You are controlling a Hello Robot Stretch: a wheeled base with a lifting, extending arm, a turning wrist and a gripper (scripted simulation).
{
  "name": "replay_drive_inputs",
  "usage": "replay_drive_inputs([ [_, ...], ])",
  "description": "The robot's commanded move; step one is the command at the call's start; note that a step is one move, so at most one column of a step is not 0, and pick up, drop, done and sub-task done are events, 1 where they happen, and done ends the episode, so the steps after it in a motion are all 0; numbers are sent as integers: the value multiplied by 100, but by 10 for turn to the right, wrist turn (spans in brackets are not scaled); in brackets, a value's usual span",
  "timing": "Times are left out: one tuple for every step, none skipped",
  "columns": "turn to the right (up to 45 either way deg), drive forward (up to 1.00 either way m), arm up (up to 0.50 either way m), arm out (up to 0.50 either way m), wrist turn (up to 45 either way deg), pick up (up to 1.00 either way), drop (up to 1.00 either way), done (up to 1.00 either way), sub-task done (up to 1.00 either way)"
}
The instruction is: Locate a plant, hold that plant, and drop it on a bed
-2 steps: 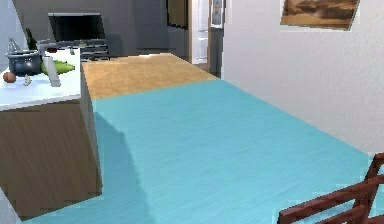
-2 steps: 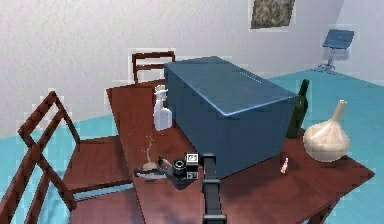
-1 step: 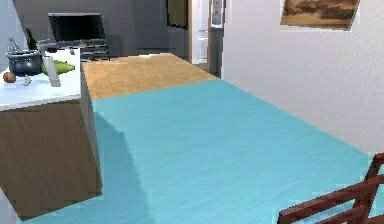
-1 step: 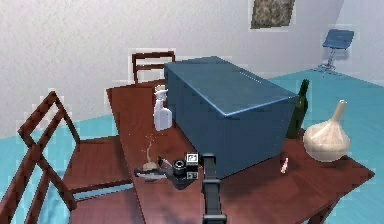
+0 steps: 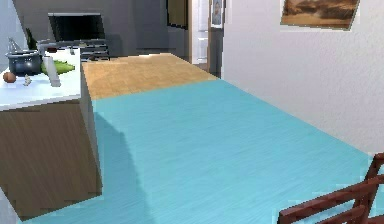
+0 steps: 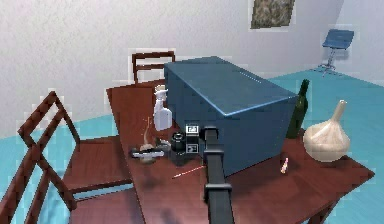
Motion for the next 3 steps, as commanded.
replay_drive_inputs([
  [0,0,18,0,0,0,0,0,0],
  [0,0,0,0,-450,0,0,0,0],
  [0,0,0,0,-420,0,0,0,0],
])
